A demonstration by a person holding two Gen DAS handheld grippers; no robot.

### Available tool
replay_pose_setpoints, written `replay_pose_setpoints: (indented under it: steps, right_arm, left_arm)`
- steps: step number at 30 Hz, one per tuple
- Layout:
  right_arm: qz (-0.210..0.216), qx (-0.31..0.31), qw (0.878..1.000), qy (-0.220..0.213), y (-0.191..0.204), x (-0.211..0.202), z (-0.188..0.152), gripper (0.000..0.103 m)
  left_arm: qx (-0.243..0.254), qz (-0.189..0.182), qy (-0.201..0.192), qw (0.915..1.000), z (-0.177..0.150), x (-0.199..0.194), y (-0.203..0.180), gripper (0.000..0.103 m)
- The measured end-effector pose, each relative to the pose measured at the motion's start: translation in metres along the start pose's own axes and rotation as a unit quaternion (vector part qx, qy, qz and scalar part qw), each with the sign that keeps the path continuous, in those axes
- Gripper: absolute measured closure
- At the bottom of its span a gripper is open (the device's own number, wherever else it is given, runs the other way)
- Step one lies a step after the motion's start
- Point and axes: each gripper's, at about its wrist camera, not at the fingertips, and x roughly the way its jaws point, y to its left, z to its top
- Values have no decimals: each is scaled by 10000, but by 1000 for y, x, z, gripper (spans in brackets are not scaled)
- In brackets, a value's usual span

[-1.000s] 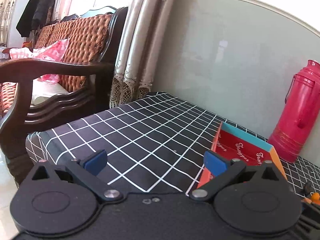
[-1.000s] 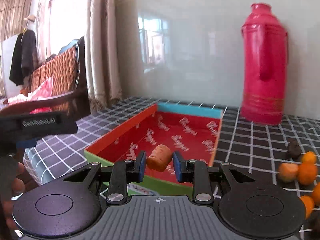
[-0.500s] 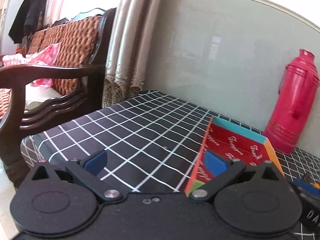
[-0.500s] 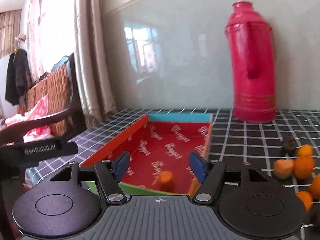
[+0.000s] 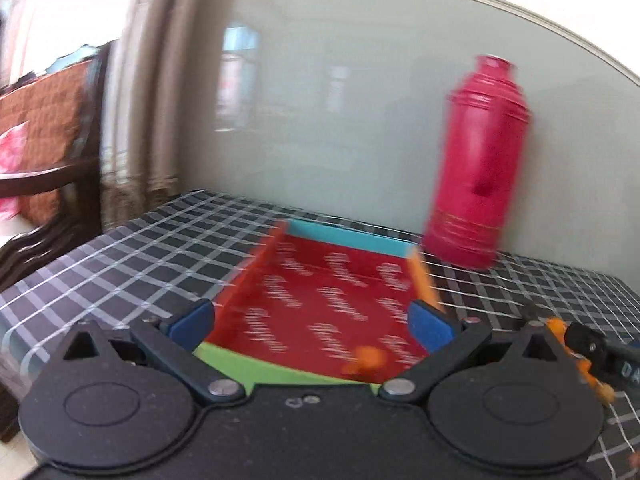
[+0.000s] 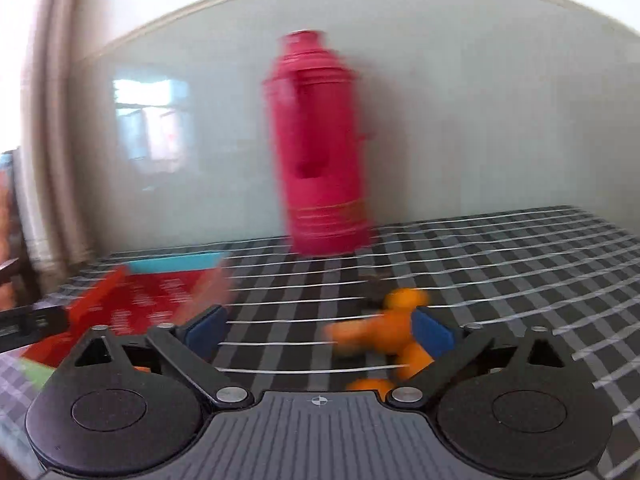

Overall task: Organize fruits
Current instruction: 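Reach the left gripper to an orange and grasp it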

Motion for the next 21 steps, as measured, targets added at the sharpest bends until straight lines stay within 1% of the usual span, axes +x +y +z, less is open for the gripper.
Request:
replay_pose_setpoints:
  steps: [4, 7, 10, 13, 14, 16, 18, 21]
  right_arm:
    - [-895, 15, 9959, -141, -31, -9, 1, 0]
    - [-1420, 95, 9897, -168, -53, -15, 0, 0]
    - [-1945, 131, 9807, -146, -70, -16, -1, 0]
    - [-2513, 66, 9678, -141, -84, -19, -2, 0]
    - [-2674, 19, 9635, -157, -87, -20, -3, 0]
    - [-2755, -33, 9612, -133, -93, -20, -3, 0]
    - [-2706, 9, 9626, -96, -100, -21, -4, 0]
    - [-2646, 79, 9643, -40, -109, -22, -5, 0]
  left_arm:
    - [456, -584, 35, 9972, -9, 2, -41, 6]
    - [782, -856, 84, 9932, -18, 6, -70, 6]
    - [1036, -1076, 207, 9886, -27, 13, -94, 6]
    - [1249, -1260, 326, 9836, -35, 21, -113, 6]
    - [1309, -1324, 361, 9819, -38, 23, -117, 8]
    - [1407, -1447, 421, 9785, -43, 27, -128, 10]
    - [1478, -1566, 471, 9754, -48, 30, -136, 18]
    - [1562, -1705, 548, 9714, -54, 33, -148, 23]
